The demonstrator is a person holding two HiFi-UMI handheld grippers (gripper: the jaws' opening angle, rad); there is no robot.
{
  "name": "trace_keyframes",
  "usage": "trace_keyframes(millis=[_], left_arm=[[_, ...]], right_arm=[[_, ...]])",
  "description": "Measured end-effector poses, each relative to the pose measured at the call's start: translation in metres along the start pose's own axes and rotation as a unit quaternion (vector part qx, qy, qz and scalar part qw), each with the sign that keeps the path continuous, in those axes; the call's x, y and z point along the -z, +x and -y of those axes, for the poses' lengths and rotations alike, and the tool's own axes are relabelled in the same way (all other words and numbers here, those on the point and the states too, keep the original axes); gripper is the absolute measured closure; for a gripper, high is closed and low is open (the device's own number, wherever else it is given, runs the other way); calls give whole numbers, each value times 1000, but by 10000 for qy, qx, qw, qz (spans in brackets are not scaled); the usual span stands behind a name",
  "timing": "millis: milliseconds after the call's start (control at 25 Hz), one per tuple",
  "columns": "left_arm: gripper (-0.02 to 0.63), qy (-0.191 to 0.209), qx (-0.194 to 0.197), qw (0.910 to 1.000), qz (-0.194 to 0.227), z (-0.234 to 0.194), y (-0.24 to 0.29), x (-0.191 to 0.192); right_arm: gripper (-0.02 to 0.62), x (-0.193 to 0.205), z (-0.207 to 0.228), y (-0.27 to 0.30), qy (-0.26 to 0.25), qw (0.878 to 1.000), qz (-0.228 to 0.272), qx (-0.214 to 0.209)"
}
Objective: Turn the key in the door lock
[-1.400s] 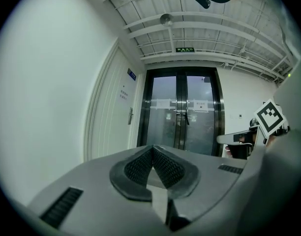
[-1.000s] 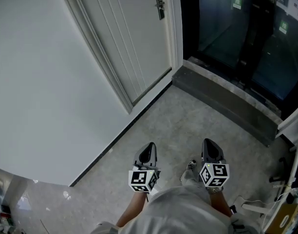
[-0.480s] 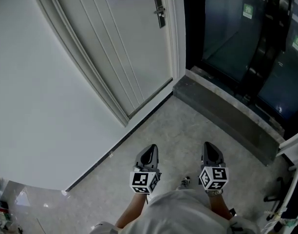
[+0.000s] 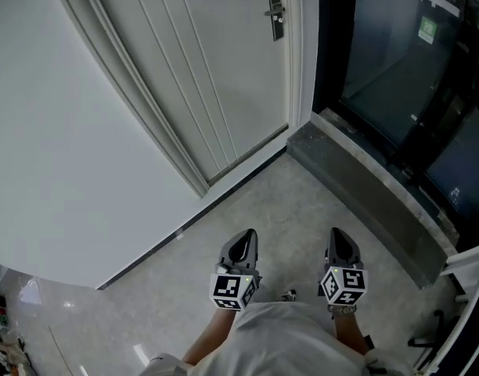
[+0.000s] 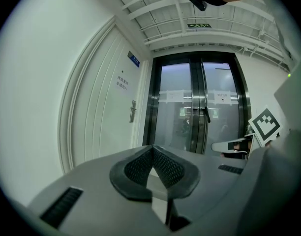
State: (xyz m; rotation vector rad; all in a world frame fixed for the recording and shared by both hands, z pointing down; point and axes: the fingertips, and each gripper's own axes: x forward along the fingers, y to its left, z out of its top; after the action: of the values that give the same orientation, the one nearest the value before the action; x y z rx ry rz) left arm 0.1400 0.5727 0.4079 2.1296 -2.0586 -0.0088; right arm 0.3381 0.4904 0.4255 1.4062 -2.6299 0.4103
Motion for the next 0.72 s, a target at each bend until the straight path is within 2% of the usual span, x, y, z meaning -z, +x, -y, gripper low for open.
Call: trace_keyframes(millis=[120,280,440,600,720], left_arm=[[597,-29,-81,9999,-79,-12,9,1],[597,-102,3,9998,-149,-23,37,7],[597,-72,229,9994,-259,-29,81,17],[597,-39,412,9989,-212,-39,131,1],[597,-2,405,9991,-159,-60,166,-11]], right_arm=[[593,5,-8,14,-11,9998,-129,-125],[594,4,-6,35,-118,9997,-214,-66],[594,-1,18,58,-135,9995,-187,231],[594,-21,48,96,-63,9981,-188,581],[594,-40,51,135,-96,9980,-129,605]])
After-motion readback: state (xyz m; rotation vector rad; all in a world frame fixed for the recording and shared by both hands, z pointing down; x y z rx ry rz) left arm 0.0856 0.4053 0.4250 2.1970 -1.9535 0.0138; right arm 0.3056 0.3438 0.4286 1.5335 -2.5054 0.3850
